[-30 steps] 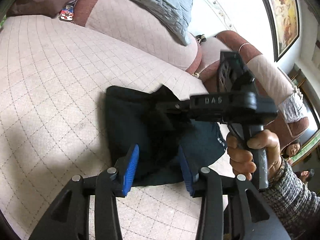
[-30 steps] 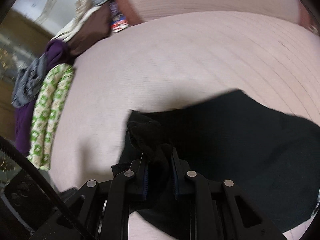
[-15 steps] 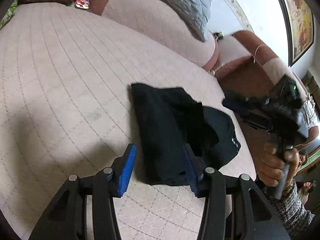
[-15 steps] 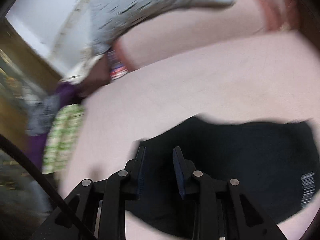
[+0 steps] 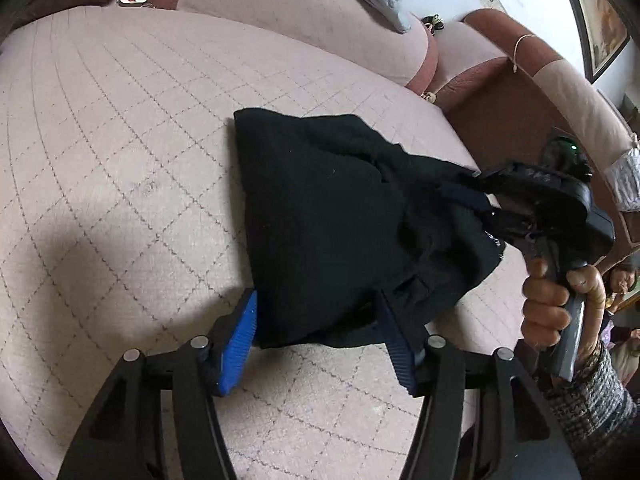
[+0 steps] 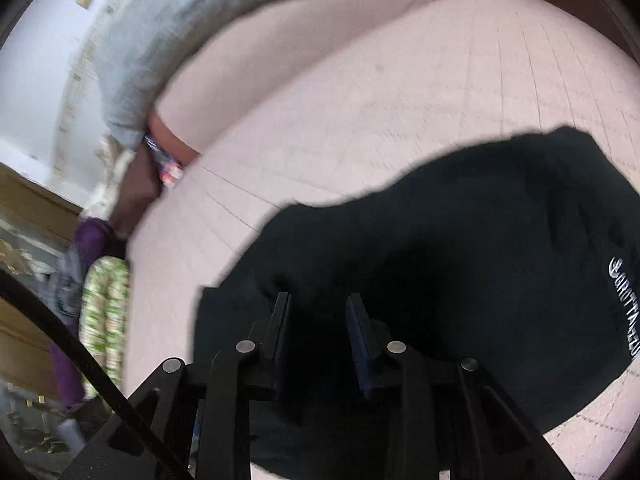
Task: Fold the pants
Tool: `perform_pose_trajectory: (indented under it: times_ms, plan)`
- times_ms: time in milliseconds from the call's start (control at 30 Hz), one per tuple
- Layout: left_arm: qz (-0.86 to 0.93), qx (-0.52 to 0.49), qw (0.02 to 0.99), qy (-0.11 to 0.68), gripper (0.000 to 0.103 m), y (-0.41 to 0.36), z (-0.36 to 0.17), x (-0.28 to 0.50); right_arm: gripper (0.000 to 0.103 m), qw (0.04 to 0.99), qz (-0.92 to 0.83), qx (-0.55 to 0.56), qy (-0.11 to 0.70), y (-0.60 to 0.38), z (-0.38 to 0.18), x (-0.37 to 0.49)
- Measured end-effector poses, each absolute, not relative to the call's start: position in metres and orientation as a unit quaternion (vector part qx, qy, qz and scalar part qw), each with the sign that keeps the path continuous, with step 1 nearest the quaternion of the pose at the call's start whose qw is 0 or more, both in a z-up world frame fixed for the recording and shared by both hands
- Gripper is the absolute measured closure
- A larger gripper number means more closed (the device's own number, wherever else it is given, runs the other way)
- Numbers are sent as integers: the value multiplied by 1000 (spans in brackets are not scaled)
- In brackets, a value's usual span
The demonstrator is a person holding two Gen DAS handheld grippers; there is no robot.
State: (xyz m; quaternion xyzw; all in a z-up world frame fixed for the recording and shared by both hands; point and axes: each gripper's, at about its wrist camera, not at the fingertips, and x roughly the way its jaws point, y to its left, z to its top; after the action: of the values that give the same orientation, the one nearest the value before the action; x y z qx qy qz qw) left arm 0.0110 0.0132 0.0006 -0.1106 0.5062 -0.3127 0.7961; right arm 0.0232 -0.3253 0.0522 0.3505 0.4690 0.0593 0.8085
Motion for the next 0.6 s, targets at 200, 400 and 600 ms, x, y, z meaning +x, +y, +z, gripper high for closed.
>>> perform_pose_trajectory:
  times_ms: [200, 400, 600]
  plan:
    - [-300, -108, 819, 477, 44, 20, 15, 9, 71, 791, 175, 372, 453, -288, 76, 17]
    - [-297, -109, 832, 455, 44, 21, 27, 4, 76, 746, 160, 380, 522, -279, 25, 15]
    - [-336, -72, 839, 422, 43, -14, 45, 0, 66, 756, 182, 404, 481, -291, 61, 47]
